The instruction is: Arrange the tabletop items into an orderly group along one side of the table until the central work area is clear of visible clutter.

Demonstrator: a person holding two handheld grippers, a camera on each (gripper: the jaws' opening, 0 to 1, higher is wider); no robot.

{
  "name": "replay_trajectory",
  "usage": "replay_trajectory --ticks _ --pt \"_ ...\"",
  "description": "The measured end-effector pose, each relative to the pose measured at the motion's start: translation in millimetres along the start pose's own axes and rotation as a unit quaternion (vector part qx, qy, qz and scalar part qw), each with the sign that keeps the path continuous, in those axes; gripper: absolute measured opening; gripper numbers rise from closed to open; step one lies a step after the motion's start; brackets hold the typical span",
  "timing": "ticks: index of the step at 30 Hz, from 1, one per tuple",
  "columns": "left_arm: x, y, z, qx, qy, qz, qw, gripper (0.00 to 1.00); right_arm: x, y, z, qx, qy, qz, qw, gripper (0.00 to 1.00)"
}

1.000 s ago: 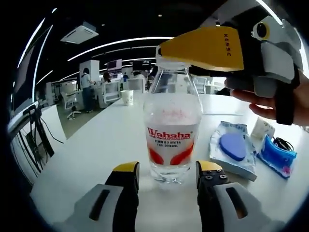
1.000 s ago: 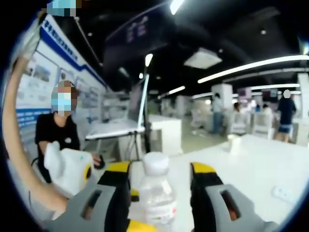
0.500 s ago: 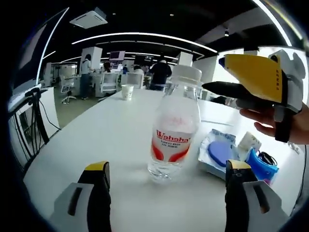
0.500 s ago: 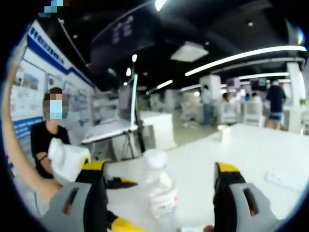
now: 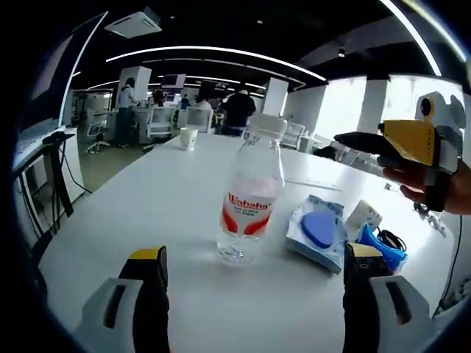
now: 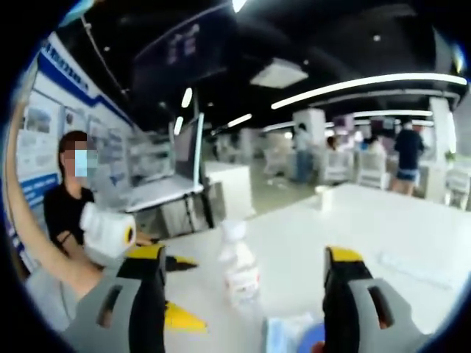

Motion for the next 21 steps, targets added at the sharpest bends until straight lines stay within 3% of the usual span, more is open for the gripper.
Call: replay_trajectory --ticks 8,16,21 --pt "-5 8.9 7.1 0.0 -0.004 0.005 1.0 1.0 -35 4.5 14 0.01 -0.036 0.0 0.9993 0.84" --pt "-16 17.8 20.4 0.008 0.006 0.012 0.9999 1.0 -60 -0.3 25 0.006 -0.033 -0.003 0.9994 0.82" --pt "-22 16.6 14.5 0.01 0.025 0.014 0.9995 1.0 -69 -9.4 34 0.019 -0.028 -0.001 0.9994 0.82"
Point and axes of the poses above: the point that each gripper's makers call its tool centre point, and the gripper's own axes: x roughly forward along the fingers, z roughly to its right, y roughly out of its top, the point moved 1 cm from there along -x, roughly backward along the fingers, and after that the axes turned 8 degrees about -x, right-handed, at the moved point
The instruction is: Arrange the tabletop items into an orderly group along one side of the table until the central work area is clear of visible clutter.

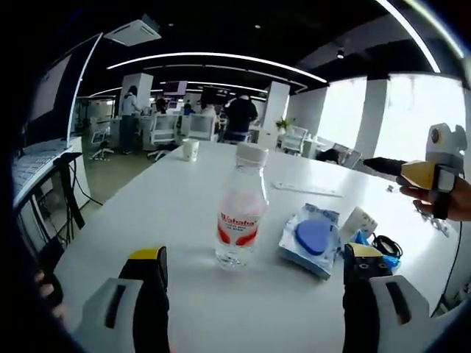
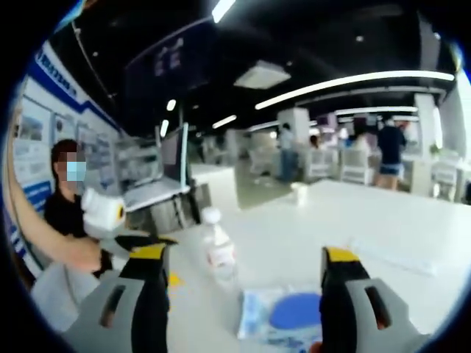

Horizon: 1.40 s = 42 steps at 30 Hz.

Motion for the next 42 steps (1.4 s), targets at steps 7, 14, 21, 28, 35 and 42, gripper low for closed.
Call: replay_trajectory --ticks 7,14,21,28,35,42 --pt "-12 -3.8 -2.5 0.001 0.023 -0.001 0.9997 1.0 -2 -13.7 5 0.006 0.021 -0.004 0.9998 0.82" --pt "-26 9.8 2.4 -0.001 0.035 0.012 0.9993 1.0 -4 -15.9 13 0.004 0.039 0.008 0.9992 0.84" --pt "-39 7.3 15.3 0.003 0.035 0.009 0.9993 1.0 -17 -18.9 17 0.013 0.043 0.009 0.999 0.87" --pt "-46 -2.0 22.6 0.005 0.028 0.004 0.9996 1.0 -38 -26.2 17 0.008 0.045 0.001 0.9989 0.87" --pt "-43 -9.1 21.4 -0.002 0.011 -0.005 0.9999 1.0 -39 -32.6 16 0.015 0.034 -0.011 0.9992 0.87" --pt "-49 -8.8 24.4 0.001 0.001 -0.022 0.9998 1.0 -29 -27.5 17 0.026 0.026 0.0 0.9993 0.87"
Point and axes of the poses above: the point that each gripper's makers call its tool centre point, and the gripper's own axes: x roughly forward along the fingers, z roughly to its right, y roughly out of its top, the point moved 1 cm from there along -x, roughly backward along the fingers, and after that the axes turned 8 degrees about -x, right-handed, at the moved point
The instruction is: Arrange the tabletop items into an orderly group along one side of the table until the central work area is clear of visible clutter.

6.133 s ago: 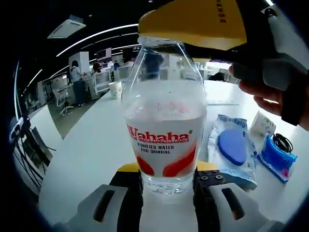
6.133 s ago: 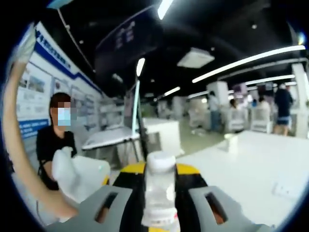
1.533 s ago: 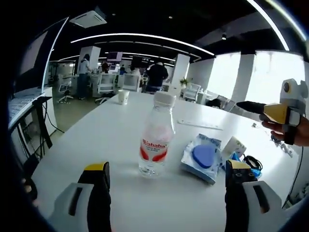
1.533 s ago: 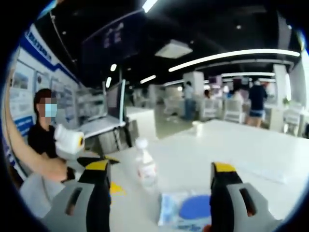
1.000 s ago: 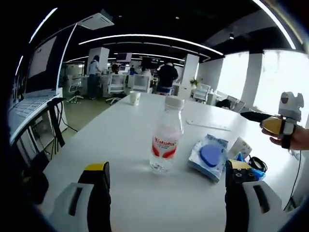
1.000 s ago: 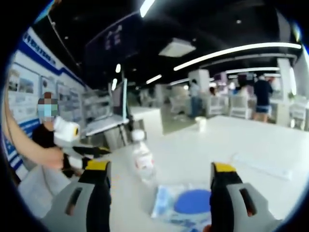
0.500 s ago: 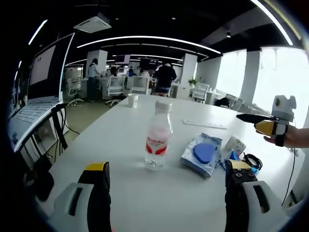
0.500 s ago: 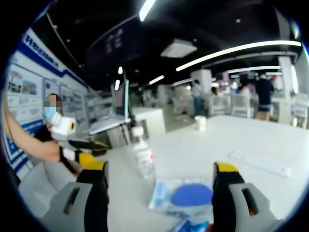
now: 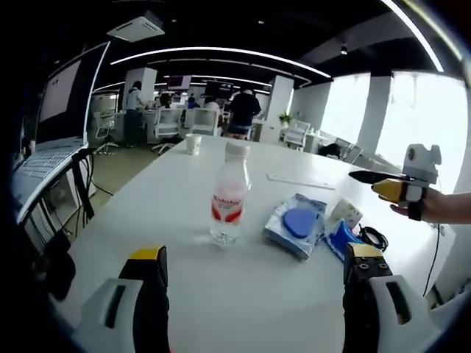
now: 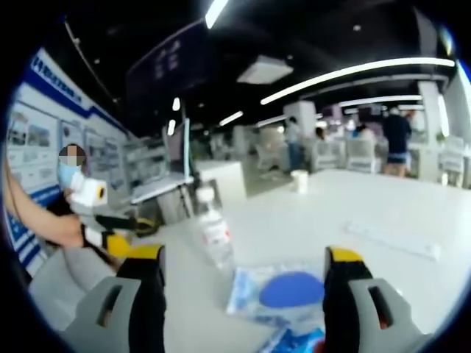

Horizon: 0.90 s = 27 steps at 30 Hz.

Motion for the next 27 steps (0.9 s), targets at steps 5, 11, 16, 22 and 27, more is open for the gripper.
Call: replay_trajectory --ticks 5,11,16,22,27 --pt "1 6.7 0.8 -0.003 -0.01 -0.004 0.9999 1.0 -4 2.6 3 -0.004 -0.007 0.003 1.0 0.87" --pt "8 12.2 3.6 0.002 -0.02 -0.008 0.9998 1.0 -20 -3.2 18 0.002 -0.027 0.002 0.9996 0.86" --pt "16 13.9 10.1 0.008 -0.028 -0.009 0.9995 1.0 -27 -8.9 24 0.002 -0.034 -0.006 0.9994 0.86" --pt "18 16.0 11.5 0.005 -0.032 -0.007 0.9995 1.0 -26 -7.2 31 0.003 -0.041 -0.005 0.9992 0.87" --pt "18 13.5 9.6 0.003 -0.032 -0.01 0.9994 1.0 -26 -5.9 35 0.003 -0.044 -0.003 0.999 0.87"
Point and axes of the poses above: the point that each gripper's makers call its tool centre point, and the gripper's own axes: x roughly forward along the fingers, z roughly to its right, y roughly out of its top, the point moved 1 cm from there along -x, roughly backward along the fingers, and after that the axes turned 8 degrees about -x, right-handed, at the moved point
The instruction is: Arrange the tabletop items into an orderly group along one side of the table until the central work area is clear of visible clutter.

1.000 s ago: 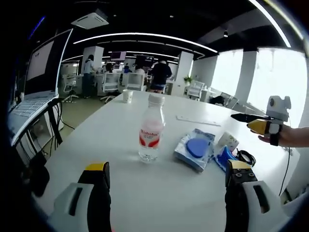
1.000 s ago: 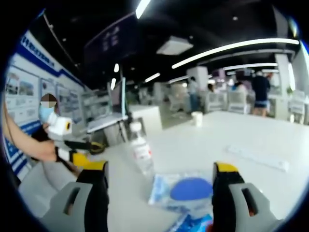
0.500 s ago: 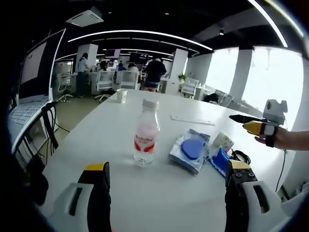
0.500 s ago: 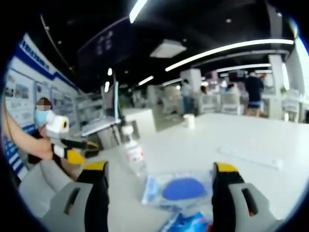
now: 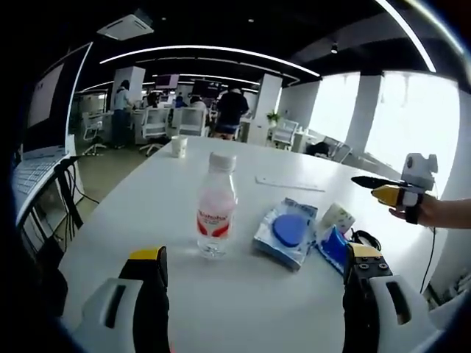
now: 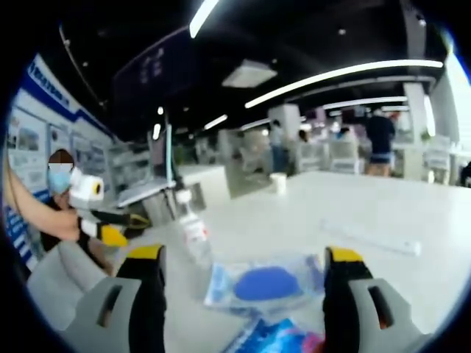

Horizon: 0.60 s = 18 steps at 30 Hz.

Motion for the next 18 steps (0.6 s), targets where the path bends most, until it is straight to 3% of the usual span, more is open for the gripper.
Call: replay_trajectory --ticks 12,15,18 --pt "-2 -13.6 9.7 -0.013 -0.002 -0.01 0.9999 1.0 -1 -7.8 6 0.005 -0.002 -0.007 1.0 0.86" --pt "3 -22.4 14.2 -0.016 -0.006 -0.025 0.9995 1.0 -2 -9.9 7 0.005 -0.002 -0.011 0.9999 0.86" --pt "3 -21.0 15.6 -0.024 -0.007 -0.022 0.9994 1.0 -2 -11.6 10 0.006 -0.003 -0.014 0.9999 0.86"
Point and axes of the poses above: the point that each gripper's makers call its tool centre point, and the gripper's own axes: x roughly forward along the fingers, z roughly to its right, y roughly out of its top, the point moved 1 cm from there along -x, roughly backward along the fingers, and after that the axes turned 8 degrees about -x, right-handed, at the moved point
